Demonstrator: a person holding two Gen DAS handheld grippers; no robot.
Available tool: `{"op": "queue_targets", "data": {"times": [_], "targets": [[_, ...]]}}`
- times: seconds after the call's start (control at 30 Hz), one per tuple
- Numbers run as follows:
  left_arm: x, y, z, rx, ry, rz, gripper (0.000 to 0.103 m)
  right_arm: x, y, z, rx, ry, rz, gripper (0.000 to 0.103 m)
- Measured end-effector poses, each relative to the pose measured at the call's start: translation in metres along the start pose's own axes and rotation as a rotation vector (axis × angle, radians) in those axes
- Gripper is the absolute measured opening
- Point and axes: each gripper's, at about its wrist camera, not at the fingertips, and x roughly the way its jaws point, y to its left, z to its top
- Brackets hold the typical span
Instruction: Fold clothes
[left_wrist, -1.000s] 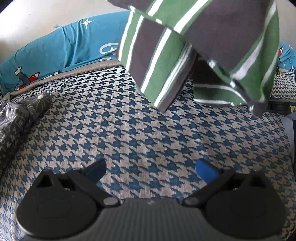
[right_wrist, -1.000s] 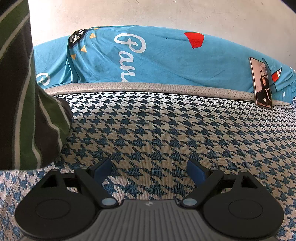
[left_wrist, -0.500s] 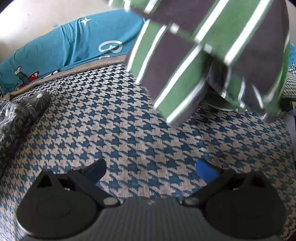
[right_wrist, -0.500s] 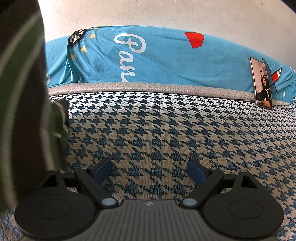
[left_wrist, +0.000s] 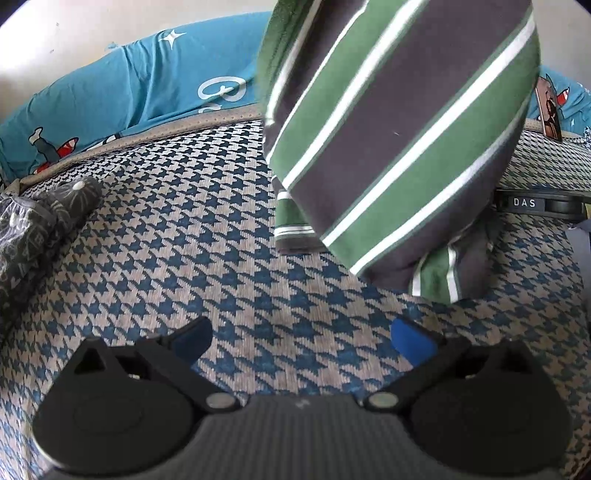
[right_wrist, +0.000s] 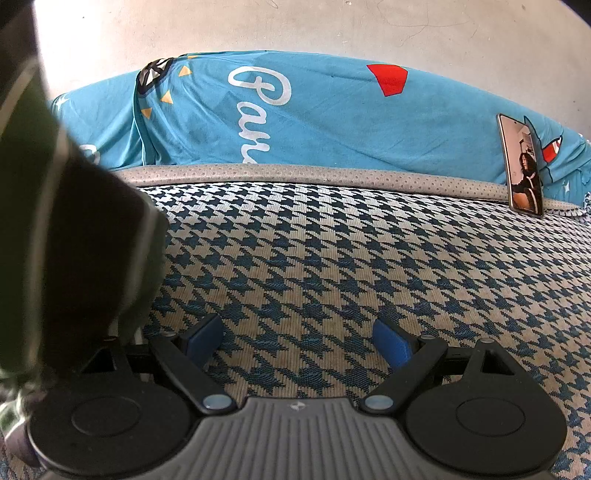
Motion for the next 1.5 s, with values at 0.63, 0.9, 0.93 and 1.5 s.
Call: {"op": "queue_targets", "data": {"times": [0.63, 0.9, 0.93, 1.5], "targets": [[0.009, 0.002, 0.005, -0.009, 0.008, 0.004, 0.103, 0.0, 0.0, 0.0, 0.0, 0.0, 0.0, 0.088], [0.008, -0.001, 0.006, -0.029, 0.019, 0.012, 0.103, 0.0, 0.0, -0.001, -0.001, -0.001, 0.0, 0.088], [0.009, -0.002, 0.006, -0.031, 0.021, 0.019, 0.103, 0.0, 0.0, -0.001, -0.001, -0.001, 0.0, 0.088], [0.018, 0.005, 0.003, 0.013, 0.046, 0.012, 0.103, 0.0, 0.001, 0.0, -0.004, 0.002, -0.007, 0.088]]}}
